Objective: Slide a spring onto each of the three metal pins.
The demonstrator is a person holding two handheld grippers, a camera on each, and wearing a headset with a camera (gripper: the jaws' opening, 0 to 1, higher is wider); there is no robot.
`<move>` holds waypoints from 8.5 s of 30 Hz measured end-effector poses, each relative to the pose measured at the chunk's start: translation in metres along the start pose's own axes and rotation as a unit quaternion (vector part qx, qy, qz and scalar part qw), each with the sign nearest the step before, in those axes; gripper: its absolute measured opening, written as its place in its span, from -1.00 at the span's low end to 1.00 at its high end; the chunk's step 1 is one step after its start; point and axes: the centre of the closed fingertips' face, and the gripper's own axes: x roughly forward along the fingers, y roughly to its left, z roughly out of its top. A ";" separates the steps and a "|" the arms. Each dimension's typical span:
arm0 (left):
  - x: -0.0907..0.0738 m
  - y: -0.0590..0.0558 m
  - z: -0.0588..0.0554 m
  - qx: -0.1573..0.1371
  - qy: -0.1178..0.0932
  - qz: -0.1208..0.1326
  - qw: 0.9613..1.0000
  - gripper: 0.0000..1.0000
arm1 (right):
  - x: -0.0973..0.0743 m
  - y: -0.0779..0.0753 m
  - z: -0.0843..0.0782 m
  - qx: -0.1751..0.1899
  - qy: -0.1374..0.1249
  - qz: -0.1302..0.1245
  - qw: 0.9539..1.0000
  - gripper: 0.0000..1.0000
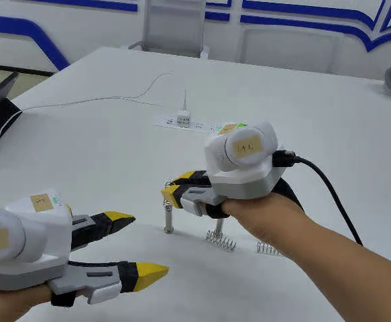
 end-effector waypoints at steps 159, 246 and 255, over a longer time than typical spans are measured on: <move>0.006 -0.005 0.002 0.000 0.004 -0.011 1.000 0.18 | -0.066 0.002 -0.081 -0.002 0.050 -0.016 0.999 -0.64; 0.033 -0.060 -0.004 0.083 0.047 -0.122 0.988 -0.27 | -0.092 0.059 -0.096 -0.101 0.155 0.133 0.974 -0.76; 0.034 -0.069 -0.005 0.111 0.048 -0.138 0.983 -0.57 | -0.095 0.070 -0.096 -0.126 0.169 0.154 0.965 -0.76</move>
